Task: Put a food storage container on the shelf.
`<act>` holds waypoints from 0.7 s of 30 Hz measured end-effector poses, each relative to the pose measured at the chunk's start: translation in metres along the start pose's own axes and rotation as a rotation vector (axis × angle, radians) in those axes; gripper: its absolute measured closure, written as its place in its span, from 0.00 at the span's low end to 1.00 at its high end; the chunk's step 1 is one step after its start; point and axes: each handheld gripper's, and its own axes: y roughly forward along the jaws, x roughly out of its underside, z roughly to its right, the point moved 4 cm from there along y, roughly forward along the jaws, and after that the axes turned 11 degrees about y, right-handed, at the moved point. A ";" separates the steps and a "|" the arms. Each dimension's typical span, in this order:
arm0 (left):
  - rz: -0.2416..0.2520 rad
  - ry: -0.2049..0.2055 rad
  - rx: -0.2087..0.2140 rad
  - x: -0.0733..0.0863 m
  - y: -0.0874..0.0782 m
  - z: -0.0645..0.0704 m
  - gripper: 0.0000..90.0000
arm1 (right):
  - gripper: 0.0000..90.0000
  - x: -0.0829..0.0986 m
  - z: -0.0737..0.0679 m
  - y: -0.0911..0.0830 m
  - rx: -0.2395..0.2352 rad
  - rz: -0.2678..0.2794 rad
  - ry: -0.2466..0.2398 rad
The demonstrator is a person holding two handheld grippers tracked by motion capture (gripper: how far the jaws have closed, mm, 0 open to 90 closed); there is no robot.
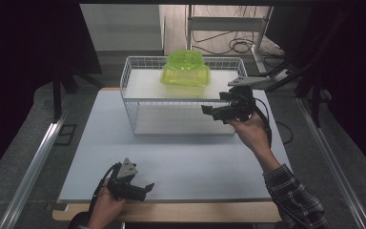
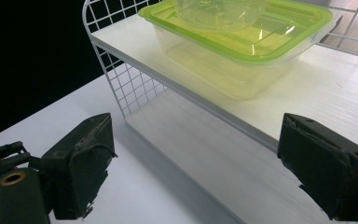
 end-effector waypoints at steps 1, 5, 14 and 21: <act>0.000 0.000 0.000 0.000 0.000 0.000 0.04 | 0.10 0.002 0.000 -0.001 0.003 0.001 -0.006; -0.002 -0.003 0.001 0.000 0.000 0.000 0.04 | 0.09 0.005 -0.001 -0.002 0.004 0.001 -0.020; -0.004 -0.001 -0.002 0.000 0.000 0.001 0.04 | 0.04 0.019 -0.002 -0.005 -0.003 -0.008 -0.053; 0.014 -0.004 -0.007 -0.001 -0.002 -0.001 0.04 | 0.04 0.037 0.002 -0.001 0.001 -0.017 -0.059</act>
